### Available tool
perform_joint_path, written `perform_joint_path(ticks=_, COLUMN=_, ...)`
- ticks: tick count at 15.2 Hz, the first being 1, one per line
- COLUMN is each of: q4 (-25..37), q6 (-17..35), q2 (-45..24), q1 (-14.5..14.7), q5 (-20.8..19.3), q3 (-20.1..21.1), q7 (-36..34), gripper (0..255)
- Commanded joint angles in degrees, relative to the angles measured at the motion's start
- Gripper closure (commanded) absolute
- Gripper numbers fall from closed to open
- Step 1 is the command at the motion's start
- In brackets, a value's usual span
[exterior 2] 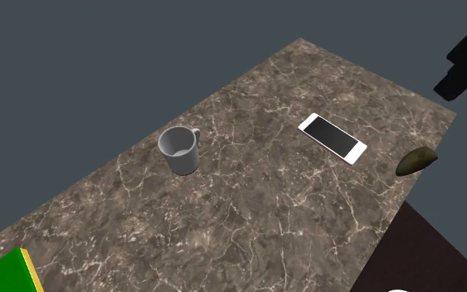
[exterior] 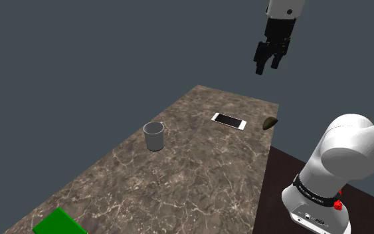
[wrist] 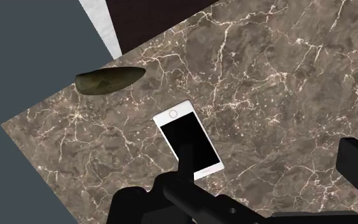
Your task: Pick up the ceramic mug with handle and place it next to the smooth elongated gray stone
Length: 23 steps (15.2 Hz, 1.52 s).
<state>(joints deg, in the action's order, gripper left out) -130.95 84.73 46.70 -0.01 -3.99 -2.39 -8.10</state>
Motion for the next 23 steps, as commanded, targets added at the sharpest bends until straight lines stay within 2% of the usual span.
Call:
perform_joint_path(ticks=1, q4=0.00, q6=0.00, q2=0.00, q1=0.00, q5=0.00, q3=0.00, q7=0.00, gripper=0)
perform_joint_path(ticks=7, q4=-1.24, q6=7.29, q2=-6.62, q1=1.46, q5=3.64, q3=5.63, q7=-7.20, gripper=0)
perform_joint_path(ticks=13, q4=0.25, q6=14.35, q2=-15.57, q1=2.61, q5=5.92, q3=11.01, q7=-14.13, gripper=0)
perform_joint_path(ticks=18, q4=3.59, q6=19.58, q2=-24.46, q1=3.21, q5=6.36, q3=15.22, q7=-19.94, gripper=0)
perform_joint_path(ticks=23, q4=8.81, q6=23.76, q2=-34.41, q1=3.76, q5=5.08, q3=18.95, q7=-26.05, gripper=0)
